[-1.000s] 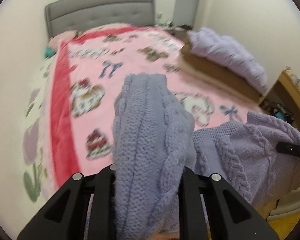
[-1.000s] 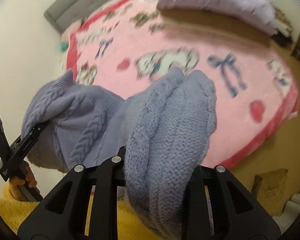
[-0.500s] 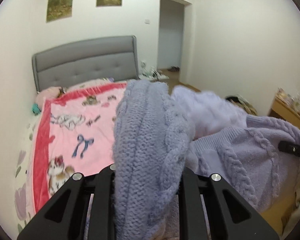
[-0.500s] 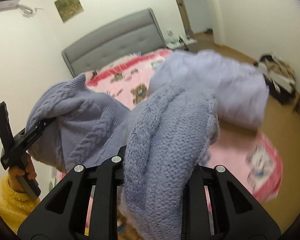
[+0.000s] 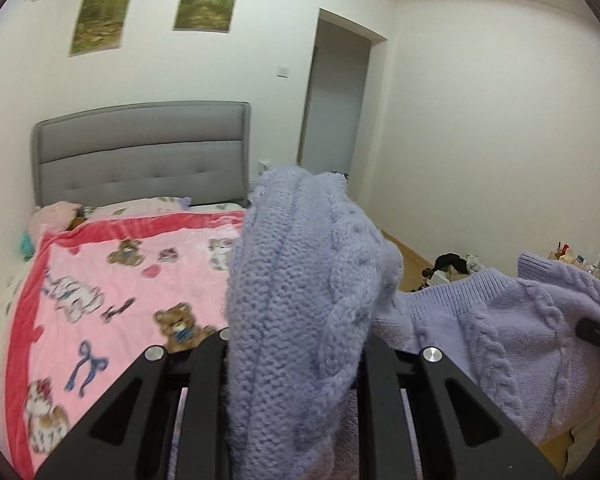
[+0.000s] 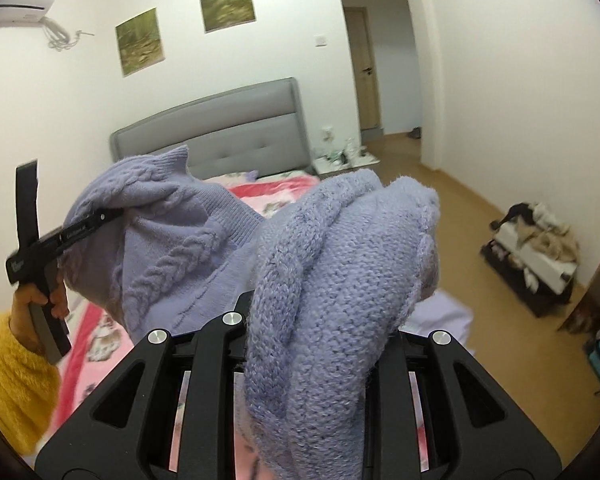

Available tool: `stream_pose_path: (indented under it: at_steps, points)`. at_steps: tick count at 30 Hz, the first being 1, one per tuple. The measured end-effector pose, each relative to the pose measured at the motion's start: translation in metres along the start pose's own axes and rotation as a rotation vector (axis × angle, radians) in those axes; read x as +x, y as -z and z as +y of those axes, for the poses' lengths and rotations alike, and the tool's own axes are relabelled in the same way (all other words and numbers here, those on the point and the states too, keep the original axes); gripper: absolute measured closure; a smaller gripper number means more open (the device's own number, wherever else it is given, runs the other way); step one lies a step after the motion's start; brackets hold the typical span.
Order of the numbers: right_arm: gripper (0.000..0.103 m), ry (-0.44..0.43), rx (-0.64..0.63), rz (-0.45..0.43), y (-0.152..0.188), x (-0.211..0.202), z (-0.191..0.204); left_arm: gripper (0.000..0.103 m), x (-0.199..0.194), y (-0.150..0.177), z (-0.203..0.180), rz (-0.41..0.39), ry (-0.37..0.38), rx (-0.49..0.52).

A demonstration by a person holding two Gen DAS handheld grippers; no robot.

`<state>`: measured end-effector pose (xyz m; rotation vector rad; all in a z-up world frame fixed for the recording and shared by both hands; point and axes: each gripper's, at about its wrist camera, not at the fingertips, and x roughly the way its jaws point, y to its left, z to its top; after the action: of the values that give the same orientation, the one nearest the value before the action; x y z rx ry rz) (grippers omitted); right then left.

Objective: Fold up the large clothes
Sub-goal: 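Carry the lifted cardigan with both grippers toward the bed's foot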

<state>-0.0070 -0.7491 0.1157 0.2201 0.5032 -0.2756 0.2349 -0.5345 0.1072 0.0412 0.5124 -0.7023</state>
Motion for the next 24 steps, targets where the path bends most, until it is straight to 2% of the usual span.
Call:
stream_pose_path:
  at_steps: [7, 10, 14, 18, 24]
  points:
    - [0.082, 0.05, 0.069, 0.012, -0.016, 0.068, -0.054, 0.085, 0.103, -0.025, -0.031, 0.043, 0.021, 0.054]
    - [0.082, 0.062, 0.143, 0.008, -0.012, 0.096, -0.082, 0.085, 0.139, -0.023, -0.031, 0.059, 0.027, 0.031]
    - [0.082, 0.116, 0.262, 0.041, 0.011, 0.135, -0.119, 0.085, 0.202, -0.01, -0.012, 0.127, 0.012, -0.01]
    - [0.081, 0.155, 0.369, 0.104, 0.039, 0.157, -0.141, 0.085, 0.243, 0.011, 0.01, 0.214, -0.025, -0.041]
    - [0.078, 0.194, 0.427, 0.219, 0.089, 0.183, -0.163, 0.081, 0.281, 0.036, 0.02, 0.315, -0.078, 0.05]
